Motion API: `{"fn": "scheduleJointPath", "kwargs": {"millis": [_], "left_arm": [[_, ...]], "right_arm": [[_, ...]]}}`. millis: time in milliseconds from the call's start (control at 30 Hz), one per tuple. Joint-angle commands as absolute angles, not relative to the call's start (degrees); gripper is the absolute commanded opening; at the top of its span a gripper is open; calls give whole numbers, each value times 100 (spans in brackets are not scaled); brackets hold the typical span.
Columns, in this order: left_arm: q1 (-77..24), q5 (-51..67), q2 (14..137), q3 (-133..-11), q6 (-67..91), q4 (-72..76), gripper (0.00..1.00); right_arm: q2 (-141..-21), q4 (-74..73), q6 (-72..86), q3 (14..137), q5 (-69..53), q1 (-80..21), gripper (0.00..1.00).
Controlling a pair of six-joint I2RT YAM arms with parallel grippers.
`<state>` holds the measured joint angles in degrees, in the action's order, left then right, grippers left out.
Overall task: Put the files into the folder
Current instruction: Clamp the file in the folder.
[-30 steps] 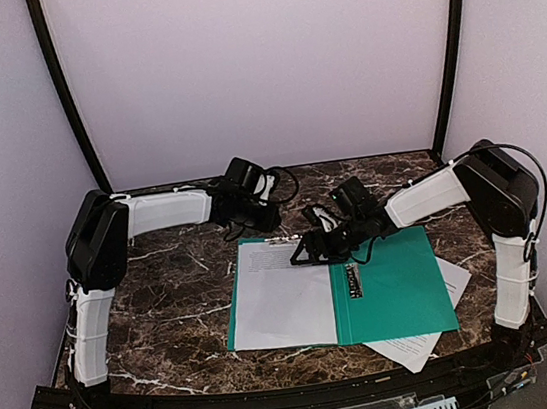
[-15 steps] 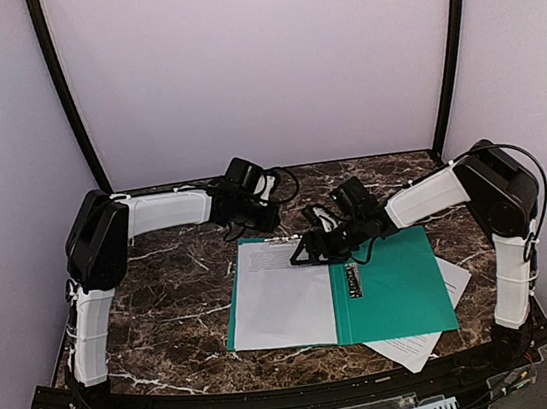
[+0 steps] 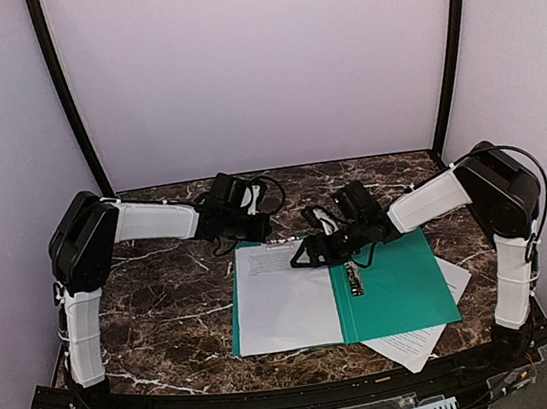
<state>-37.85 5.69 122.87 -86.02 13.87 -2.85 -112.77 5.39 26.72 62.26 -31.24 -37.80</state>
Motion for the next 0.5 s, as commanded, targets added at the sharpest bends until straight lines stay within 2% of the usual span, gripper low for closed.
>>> {"fn": "scheduleJointPath", "kwargs": {"millis": [0,233,467], "left_arm": [[-3661,942,12236,-7846,1825,-261,1],[-3329,1777,12234,-7419,2035,164,1],[-3120,2573,12236,-7450,1740,-180,1]], "right_arm": [[-11107,877,2222,5981,-2794,-3831,81],[-11116,454,1051,6687,-2253,-3826,82],[-11546,21,-153,7410,-1890,-3823,82]]}}
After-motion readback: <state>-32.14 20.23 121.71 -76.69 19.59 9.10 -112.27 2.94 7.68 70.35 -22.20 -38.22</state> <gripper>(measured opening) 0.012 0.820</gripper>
